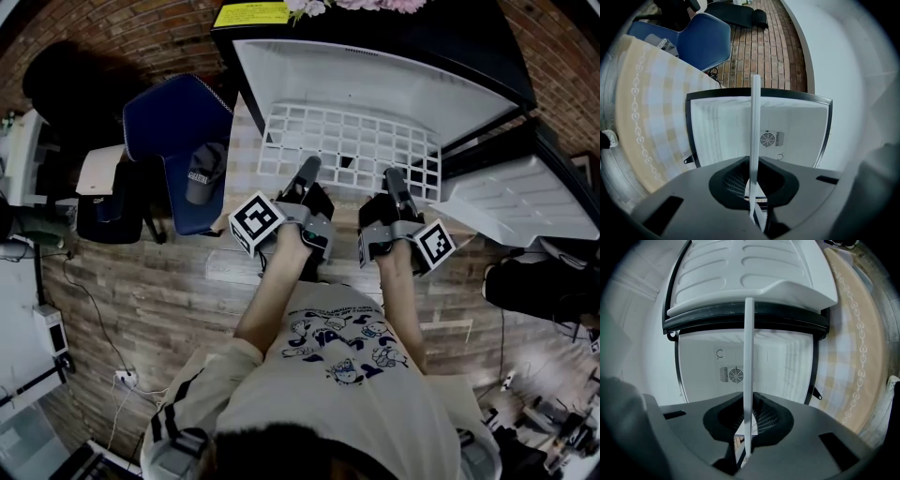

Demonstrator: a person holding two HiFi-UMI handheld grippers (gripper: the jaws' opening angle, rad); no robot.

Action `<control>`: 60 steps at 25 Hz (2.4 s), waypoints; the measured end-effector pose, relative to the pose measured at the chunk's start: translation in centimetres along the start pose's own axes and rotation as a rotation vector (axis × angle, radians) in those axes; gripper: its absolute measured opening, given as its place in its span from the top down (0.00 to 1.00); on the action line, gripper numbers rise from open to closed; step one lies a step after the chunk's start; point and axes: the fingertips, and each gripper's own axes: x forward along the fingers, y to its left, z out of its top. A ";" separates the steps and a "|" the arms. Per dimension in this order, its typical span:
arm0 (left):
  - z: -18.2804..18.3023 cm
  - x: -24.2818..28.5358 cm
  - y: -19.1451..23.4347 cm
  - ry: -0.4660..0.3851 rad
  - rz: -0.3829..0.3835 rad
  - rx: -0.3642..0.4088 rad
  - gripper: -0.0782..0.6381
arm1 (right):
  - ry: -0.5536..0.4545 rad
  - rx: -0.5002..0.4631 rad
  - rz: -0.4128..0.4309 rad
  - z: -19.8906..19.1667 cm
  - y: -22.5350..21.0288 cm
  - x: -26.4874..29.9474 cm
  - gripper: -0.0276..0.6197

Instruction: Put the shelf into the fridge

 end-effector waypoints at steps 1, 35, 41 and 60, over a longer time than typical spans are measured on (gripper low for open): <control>0.0 0.1 0.0 0.002 0.001 -0.001 0.84 | -0.001 0.000 0.000 0.1 0.0 0.1 0.88; 0.9 2.6 0.4 0.008 0.010 -0.017 0.84 | -0.001 0.003 0.003 1.2 -0.2 2.8 0.88; 1.0 2.9 0.1 0.004 -0.004 -0.021 0.84 | -0.003 0.003 0.002 1.3 -0.2 3.0 0.88; 0.6 1.2 0.2 -0.049 0.017 -0.028 0.84 | -0.009 0.003 0.008 0.9 -0.1 0.9 0.87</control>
